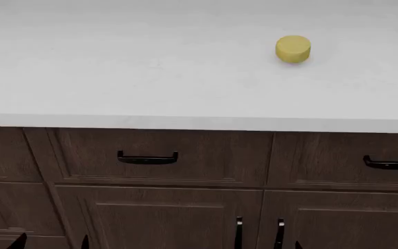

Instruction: Open the right drawer.

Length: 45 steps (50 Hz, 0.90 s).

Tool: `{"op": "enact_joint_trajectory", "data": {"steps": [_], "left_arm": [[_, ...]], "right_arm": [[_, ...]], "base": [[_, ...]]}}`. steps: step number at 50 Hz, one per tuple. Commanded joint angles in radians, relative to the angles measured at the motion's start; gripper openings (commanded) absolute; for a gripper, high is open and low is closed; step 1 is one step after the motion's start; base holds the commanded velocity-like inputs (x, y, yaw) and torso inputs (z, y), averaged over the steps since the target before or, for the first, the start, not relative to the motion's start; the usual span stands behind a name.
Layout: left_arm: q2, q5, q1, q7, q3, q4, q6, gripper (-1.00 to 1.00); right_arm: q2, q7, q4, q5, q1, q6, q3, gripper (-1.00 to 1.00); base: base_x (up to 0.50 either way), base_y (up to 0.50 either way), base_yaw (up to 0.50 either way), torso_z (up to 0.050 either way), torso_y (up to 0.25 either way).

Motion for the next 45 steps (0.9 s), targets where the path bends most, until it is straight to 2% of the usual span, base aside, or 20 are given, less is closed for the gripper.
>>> {"op": "enact_joint_trajectory", "data": {"steps": [1,15,18,31,45], "left_arm": [[-0.010,-0.010,-0.006,-0.010,0.010,-0.019,0.014,1.00],[-0.051,-0.051,0.001,-0.059,0.058,0.012,-0.007,1.00],[-0.052,-0.100,-0.002,-0.054,0.042,0.007,-0.018,1.00],[-0.076,-0.072,0.008,-0.095,0.081,0.031,-0.002,1.00],[-0.089,-0.094,0.005,-0.109,0.098,0.023,-0.006,1.00]], "right_arm": [[0.009,0.013,0.000,0.000,0.000,0.000,-0.013,1.00],[0.048,0.063,-0.001,0.045,0.000,-0.015,-0.060,1.00],[0.054,0.068,-0.014,0.053,0.000,-0.002,-0.066,1.00],[0.082,0.088,-0.060,0.035,-0.017,-0.019,-0.110,1.00],[0.095,0.103,-0.037,0.064,-0.009,-0.017,-0.121,1.00]], "base": [[0.00,0.00,0.00,0.000,0.000],[0.00,0.00,0.00,0.000,0.000],[0.00,0.00,0.00,0.000,0.000],[0.00,0.00,0.00,0.000,0.000],[-0.08,-0.39,0.00,0.000,0.000]]}}
